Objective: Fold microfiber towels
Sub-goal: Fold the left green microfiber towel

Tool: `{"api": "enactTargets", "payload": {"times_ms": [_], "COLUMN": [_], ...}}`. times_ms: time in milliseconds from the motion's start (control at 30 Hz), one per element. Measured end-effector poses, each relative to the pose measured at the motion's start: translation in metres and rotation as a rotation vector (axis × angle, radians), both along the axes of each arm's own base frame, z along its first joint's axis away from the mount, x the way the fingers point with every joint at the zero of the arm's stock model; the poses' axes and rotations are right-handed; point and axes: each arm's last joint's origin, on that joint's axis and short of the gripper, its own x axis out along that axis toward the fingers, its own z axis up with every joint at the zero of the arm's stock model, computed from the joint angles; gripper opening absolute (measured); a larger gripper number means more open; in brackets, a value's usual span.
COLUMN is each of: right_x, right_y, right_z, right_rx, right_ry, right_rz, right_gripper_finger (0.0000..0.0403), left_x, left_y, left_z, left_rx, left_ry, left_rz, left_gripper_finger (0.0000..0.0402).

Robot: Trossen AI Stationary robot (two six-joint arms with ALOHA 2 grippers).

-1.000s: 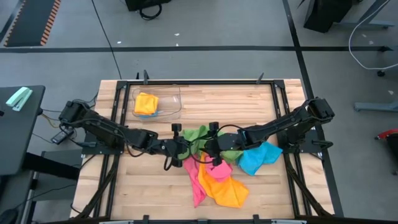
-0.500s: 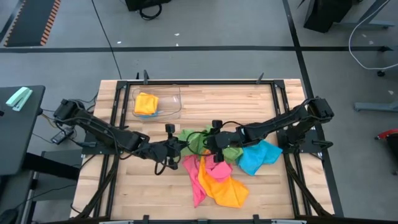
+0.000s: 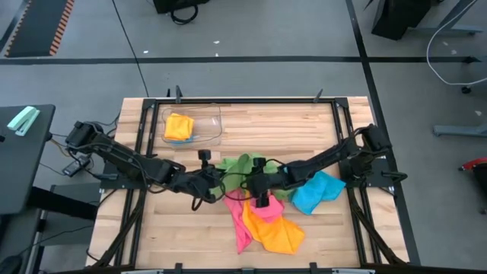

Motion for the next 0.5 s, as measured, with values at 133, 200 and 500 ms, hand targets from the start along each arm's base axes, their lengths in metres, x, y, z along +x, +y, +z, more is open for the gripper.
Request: {"api": "enactTargets", "payload": {"times_ms": [133,200,500], "right_x": [0.001,0.002,0.010], "right_y": [0.000,-0.001,0.005], "right_z": [0.000,0.001,-0.014], "right_rx": [-0.038,-0.032,-0.025], "right_ry": [0.025,0.012,0.003], "right_rz": [0.012,0.009,0.033], "right_gripper_finger": [0.0229,0.0229,0.0229], "left_x": [-0.001,-0.001,0.002], "left_y": [0.000,0.000,0.006], "left_z": [-0.001,-0.001,-0.002], "left_rx": [-0.005,-0.006,-0.015], "left_ry": [0.010,0.009,0.004], "left_rz": [0.007,0.008,0.037], "left_gripper_finger": [0.0021,0.0014,0.0035]}}
